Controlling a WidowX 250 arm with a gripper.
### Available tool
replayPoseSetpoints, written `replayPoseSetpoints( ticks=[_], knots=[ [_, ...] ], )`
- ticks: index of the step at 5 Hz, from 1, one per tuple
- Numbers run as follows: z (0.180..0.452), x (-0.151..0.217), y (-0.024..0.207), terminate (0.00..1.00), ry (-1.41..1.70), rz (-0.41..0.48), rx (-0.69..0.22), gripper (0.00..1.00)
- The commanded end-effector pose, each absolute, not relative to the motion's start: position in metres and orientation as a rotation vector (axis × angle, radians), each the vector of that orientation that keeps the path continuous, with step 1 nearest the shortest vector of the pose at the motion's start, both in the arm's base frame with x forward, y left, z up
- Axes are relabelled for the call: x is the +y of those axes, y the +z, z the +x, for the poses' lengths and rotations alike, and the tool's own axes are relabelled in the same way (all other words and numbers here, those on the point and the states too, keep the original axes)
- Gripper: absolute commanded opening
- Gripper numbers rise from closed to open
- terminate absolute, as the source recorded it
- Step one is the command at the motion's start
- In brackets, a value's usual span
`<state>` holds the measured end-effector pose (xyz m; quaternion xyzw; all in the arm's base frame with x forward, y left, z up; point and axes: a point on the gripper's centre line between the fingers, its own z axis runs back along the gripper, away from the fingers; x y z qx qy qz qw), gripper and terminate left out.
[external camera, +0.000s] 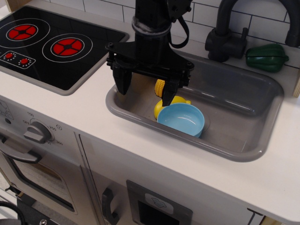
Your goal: Put corn in bowl sink
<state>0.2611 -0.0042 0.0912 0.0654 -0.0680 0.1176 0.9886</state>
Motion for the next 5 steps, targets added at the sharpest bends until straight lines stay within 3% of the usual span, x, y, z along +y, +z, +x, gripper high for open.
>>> replayPoseSetpoints(
  ticks=[1, 3, 5],
  knots=[
    [0.261, -0.004, 0.091, 0.00, 0.236, 0.131, -0.136, 1.00],
    [0.322, 0.002, 0.094, 0.00, 0.216, 0.115, -0.169, 1.00],
    [0.365, 0.010, 0.085, 0.00, 0.200, 0.109, -0.259, 1.00]
  ],
)
